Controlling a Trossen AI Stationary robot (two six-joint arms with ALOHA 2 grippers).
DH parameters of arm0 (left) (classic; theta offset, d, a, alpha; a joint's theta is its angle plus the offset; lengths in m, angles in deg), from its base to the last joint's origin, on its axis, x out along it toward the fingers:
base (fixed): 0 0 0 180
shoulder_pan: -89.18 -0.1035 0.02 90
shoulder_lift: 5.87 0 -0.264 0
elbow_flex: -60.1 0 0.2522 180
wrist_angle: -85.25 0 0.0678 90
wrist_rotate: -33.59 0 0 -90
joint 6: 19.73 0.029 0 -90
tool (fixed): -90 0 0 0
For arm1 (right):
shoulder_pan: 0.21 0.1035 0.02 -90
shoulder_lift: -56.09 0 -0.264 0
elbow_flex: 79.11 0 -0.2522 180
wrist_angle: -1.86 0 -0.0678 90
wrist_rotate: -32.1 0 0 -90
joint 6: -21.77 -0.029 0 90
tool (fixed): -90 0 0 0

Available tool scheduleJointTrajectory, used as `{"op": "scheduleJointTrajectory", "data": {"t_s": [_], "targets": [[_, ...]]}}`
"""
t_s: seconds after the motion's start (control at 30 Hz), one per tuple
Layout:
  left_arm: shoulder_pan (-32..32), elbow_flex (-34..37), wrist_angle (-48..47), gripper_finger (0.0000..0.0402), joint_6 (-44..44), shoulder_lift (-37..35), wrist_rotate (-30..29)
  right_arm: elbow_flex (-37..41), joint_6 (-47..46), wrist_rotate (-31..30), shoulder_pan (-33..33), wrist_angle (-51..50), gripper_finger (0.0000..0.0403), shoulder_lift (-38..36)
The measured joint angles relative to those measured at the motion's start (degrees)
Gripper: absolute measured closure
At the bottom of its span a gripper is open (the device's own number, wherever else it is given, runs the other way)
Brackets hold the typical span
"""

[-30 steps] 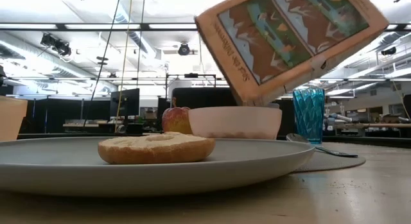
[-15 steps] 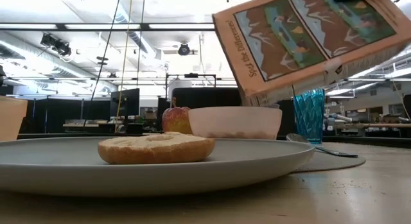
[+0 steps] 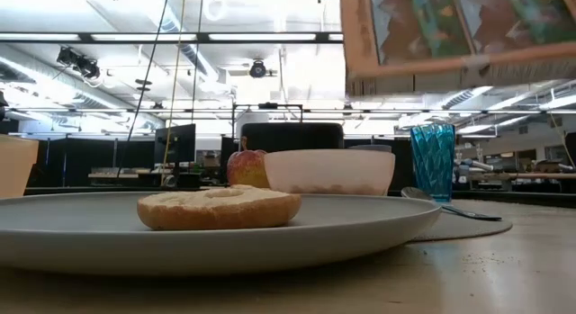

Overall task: Arrange a breakfast setting
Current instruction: Pour the yellow cereal into the light orange bowl

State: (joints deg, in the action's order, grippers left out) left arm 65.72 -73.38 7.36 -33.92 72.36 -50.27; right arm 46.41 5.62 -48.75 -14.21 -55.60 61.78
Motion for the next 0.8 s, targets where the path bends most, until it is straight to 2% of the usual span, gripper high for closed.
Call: {"op": "scheduleJointTrajectory", "data": {"t_s": [0.2, 0.33, 0.53, 0.8], "targets": [[2.3, 0.0, 5.5, 0.0209, -1.9, 0.0, 1.1, -0.4, -0.4, 1.4, 0.0, 2.6, 0.0190, -5.4], [4.7, 0.1, 12.3, 0.0209, -0.4, 0.6, 1.4, -0.9, -0.2, 2.4, 0.0, 3.6, 0.0190, -5.4], [5.7, 0.2, 21.8, 0.0209, 3.2, 0.9, 1.2, -0.9, 1.3, 3.2, 0.0, 14.5, 0.0190, -5.1], [4.2, 0.2, 22.4, 0.0204, 5.9, 0.3, 0.6, -0.9, 3.2, 3.1, 0.0, 28.2, 0.0190, -4.9]]}}
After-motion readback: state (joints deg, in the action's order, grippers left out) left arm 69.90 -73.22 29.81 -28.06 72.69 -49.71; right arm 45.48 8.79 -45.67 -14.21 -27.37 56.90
